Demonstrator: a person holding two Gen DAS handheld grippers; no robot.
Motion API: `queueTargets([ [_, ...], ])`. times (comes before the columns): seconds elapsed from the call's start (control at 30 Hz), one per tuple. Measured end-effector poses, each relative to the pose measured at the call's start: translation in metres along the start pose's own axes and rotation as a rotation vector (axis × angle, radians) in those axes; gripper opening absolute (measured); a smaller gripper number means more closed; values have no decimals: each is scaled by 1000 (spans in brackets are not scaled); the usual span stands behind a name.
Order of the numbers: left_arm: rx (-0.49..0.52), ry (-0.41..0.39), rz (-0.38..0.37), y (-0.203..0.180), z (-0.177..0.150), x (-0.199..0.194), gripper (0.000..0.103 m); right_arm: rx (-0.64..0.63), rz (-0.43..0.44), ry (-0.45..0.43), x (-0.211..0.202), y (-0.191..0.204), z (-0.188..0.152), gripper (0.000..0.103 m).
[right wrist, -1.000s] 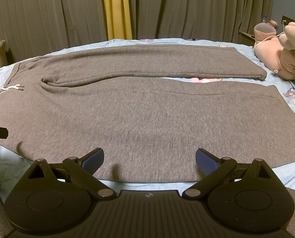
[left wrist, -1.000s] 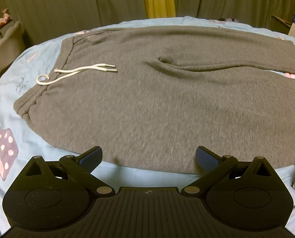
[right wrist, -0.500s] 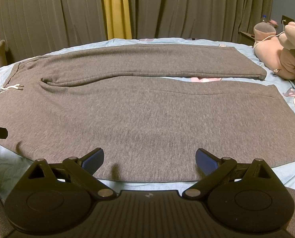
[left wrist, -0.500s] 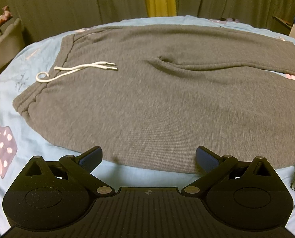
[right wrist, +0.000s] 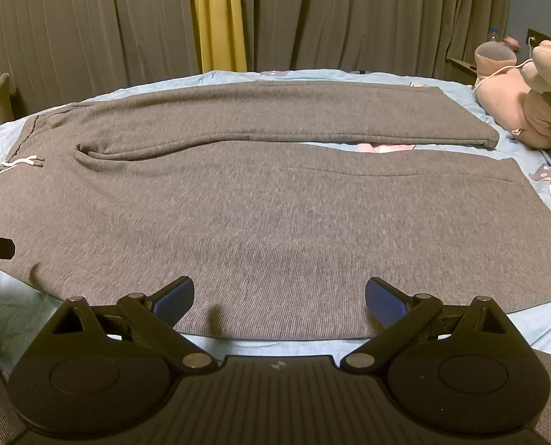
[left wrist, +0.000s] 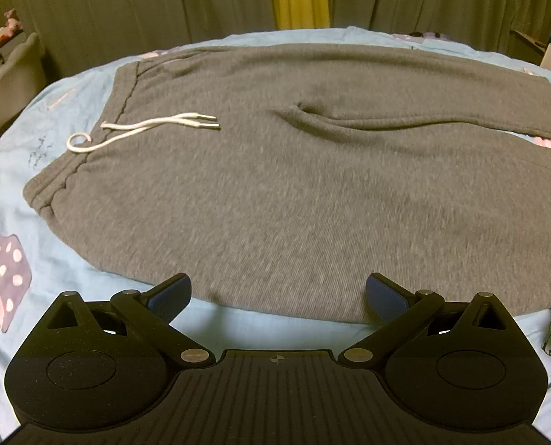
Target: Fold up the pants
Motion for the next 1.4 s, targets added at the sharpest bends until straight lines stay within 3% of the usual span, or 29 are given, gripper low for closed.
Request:
queueTargets([
  [1.4, -9, 31, -3, 3, 0, 4, 103, -3, -1, 22, 5, 2, -5, 99],
])
Point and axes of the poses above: each gripper's, at about its wrist camera, not at the fingertips, and x roughly the way its jaws point, y to its left, z to its top, the point moved 9 cm from there along x, roughly the way its jaws point, and after that the axes turned 2 degrees about z, right-handed, at the moved point
